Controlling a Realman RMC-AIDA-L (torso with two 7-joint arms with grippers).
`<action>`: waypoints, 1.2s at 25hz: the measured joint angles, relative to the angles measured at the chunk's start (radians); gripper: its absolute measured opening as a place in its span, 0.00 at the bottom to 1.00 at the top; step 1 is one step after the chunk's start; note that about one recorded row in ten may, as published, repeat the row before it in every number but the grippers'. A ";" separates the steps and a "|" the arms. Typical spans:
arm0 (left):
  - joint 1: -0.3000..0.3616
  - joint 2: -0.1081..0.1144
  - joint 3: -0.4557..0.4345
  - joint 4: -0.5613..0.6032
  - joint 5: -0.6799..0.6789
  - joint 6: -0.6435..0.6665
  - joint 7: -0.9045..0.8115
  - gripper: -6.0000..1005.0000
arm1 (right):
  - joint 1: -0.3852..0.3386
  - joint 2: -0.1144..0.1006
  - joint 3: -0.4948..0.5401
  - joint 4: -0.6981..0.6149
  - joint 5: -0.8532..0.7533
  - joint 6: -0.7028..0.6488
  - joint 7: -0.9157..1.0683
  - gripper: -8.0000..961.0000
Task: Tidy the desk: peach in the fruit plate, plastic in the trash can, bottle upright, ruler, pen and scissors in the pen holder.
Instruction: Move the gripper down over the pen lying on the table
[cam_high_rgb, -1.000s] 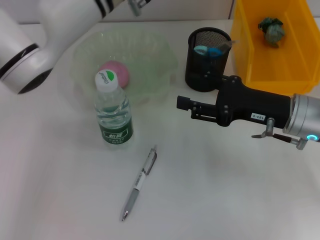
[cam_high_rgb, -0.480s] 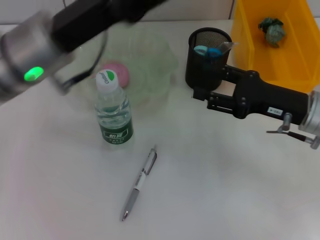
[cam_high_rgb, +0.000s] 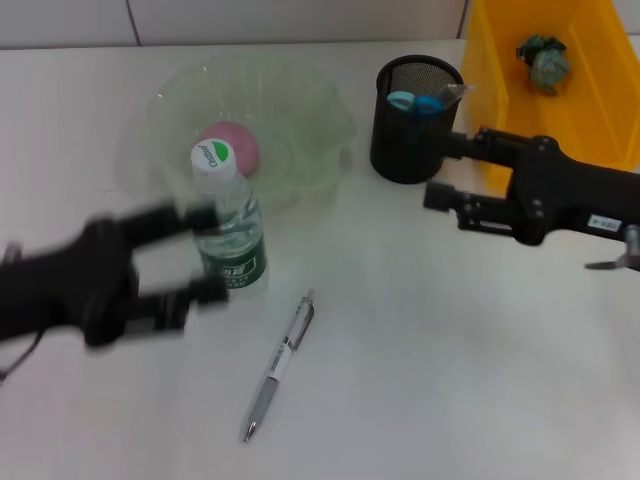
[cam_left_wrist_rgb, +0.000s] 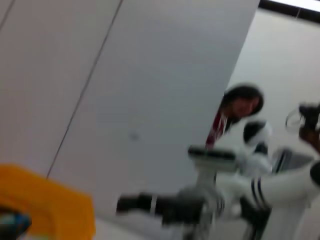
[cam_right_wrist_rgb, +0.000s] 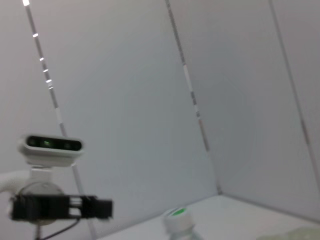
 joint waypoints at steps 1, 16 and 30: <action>0.015 0.002 -0.017 0.000 0.059 0.000 0.018 0.81 | -0.001 -0.003 -0.017 -0.025 -0.009 -0.015 0.021 0.77; 0.100 -0.013 -0.272 -0.080 0.437 0.068 0.190 0.81 | 0.336 0.007 -0.602 -0.573 -0.406 -0.185 0.513 0.77; 0.086 -0.045 -0.340 -0.004 0.495 0.063 -0.077 0.79 | 0.350 0.021 -0.674 -0.490 -0.449 -0.037 0.472 0.77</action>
